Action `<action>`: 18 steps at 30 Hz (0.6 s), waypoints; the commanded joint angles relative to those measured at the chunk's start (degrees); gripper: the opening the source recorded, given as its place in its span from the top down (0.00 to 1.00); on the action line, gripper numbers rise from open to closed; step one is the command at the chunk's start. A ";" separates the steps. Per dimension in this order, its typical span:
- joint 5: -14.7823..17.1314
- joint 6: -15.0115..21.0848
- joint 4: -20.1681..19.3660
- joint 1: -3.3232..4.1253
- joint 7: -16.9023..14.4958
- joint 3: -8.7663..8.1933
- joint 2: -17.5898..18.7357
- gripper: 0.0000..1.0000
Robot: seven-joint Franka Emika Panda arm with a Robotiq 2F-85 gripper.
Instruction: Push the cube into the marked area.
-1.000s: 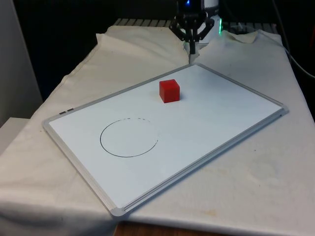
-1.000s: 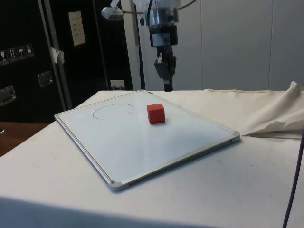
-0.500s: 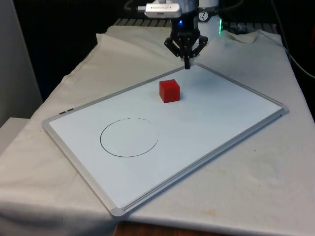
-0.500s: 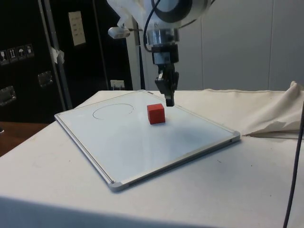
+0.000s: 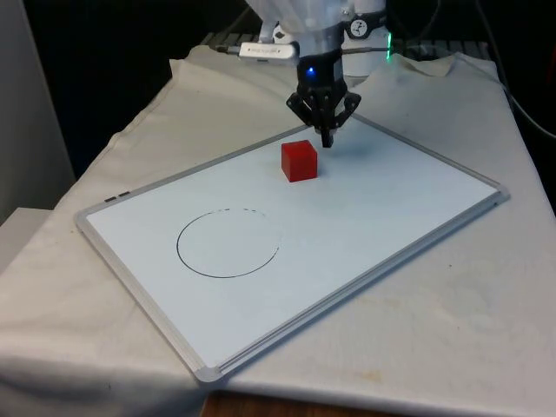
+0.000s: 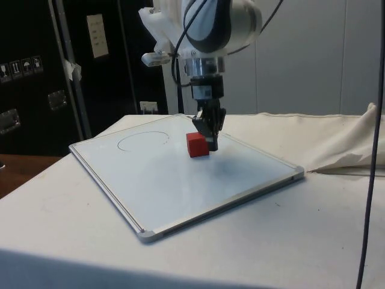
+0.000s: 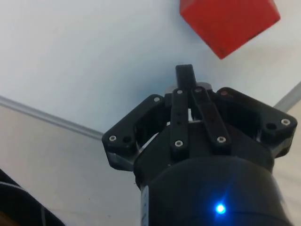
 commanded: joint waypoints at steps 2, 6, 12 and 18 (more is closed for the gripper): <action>2.46 1.20 0.63 -0.46 -1.26 0.69 1.15 1.00; 3.72 2.06 1.38 -0.46 -1.66 0.74 2.58 1.00; 4.01 4.18 2.23 -0.29 -1.55 0.23 3.90 1.00; 2.69 4.70 2.86 -0.17 -2.46 -1.49 4.18 1.00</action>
